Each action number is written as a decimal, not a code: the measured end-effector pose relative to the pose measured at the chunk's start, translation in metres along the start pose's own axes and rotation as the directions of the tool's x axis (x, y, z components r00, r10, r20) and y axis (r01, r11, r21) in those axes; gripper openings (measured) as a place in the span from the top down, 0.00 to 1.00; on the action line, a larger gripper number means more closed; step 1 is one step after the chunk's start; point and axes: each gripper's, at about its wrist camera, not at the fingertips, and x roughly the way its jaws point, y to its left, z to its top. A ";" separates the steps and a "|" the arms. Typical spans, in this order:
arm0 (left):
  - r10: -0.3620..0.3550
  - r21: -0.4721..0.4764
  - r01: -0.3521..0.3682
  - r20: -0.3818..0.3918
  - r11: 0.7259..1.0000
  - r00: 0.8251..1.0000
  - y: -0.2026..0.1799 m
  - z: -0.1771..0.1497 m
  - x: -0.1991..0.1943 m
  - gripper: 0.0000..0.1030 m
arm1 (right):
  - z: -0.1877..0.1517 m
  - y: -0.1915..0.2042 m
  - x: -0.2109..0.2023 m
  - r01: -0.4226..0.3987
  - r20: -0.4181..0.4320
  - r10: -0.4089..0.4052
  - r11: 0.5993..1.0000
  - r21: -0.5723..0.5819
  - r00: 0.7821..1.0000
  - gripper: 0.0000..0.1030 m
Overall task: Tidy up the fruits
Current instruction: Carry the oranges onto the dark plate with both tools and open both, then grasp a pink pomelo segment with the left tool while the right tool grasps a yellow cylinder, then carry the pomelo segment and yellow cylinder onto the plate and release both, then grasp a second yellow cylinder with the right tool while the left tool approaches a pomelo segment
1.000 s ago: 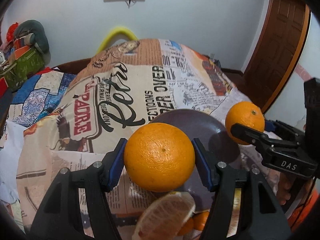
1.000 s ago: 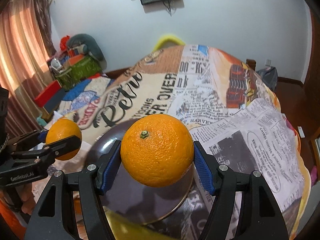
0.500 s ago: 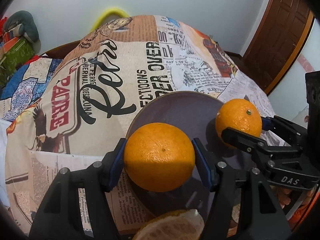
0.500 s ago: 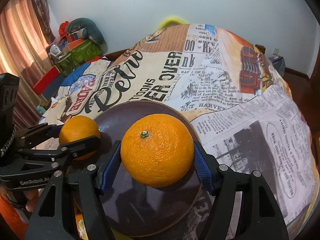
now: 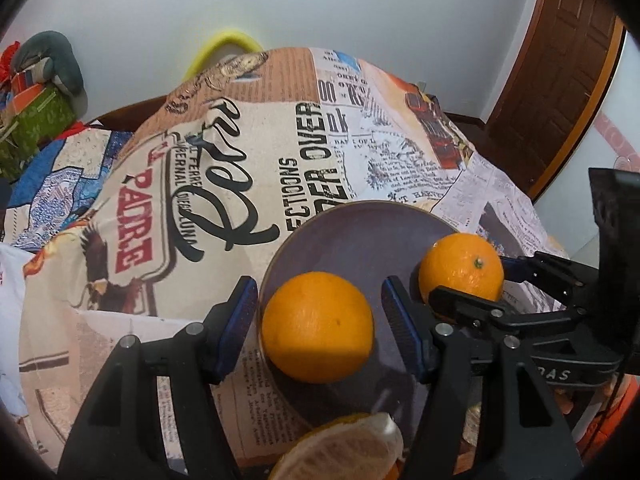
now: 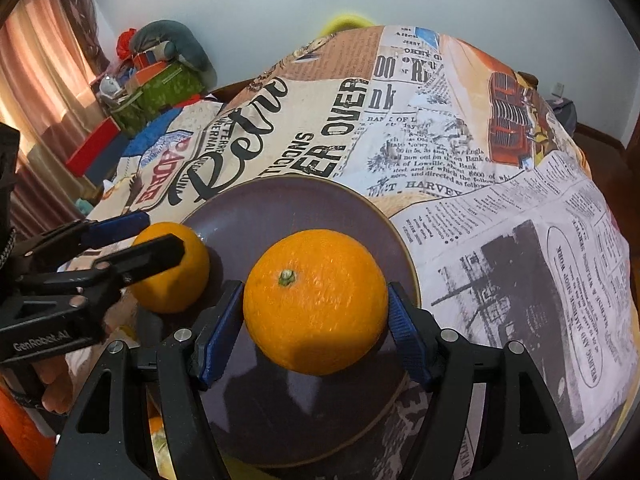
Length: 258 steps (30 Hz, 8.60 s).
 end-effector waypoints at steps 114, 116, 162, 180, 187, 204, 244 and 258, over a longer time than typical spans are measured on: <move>0.127 0.021 -0.127 0.002 0.992 0.992 0.010 -0.111 -0.083 0.50 | -0.088 -0.008 -0.093 0.032 0.122 -0.029 0.999 -0.016 0.992 0.66; 0.127 0.015 -0.127 0.038 0.992 0.991 0.008 -0.104 -0.092 0.50 | -0.084 -0.005 -0.102 0.032 0.156 -0.028 0.999 -0.021 0.987 0.66; -0.010 0.004 0.009 0.120 1.000 0.993 -0.011 -0.036 -0.040 0.51 | -0.010 0.037 -0.028 -0.066 0.146 0.085 0.990 -0.127 0.986 0.60; 0.011 0.000 -0.012 0.082 1.000 0.997 -0.026 -0.016 -0.026 0.38 | -0.030 0.020 -0.054 -0.025 0.165 0.043 0.994 -0.108 0.985 0.52; 0.028 0.030 -0.031 0.095 0.999 0.995 -0.032 -0.025 -0.051 0.38 | -0.042 0.023 -0.070 -0.007 0.169 0.027 0.993 -0.114 0.985 0.50; 0.113 0.077 -0.116 0.034 0.990 0.993 -0.026 -0.102 -0.112 0.37 | -0.102 0.046 -0.115 0.037 0.162 -0.014 0.990 -0.137 0.987 0.32; -0.002 0.107 0.012 -0.096 0.994 0.995 -0.082 -0.160 -0.078 0.37 | -0.139 0.016 -0.098 0.060 0.032 -0.061 0.997 0.055 0.998 0.26; 0.036 0.022 -0.035 -0.071 0.999 0.997 -0.028 -0.158 -0.099 0.37 | -0.139 0.061 -0.054 0.079 -0.021 -0.080 0.996 -0.044 0.997 0.20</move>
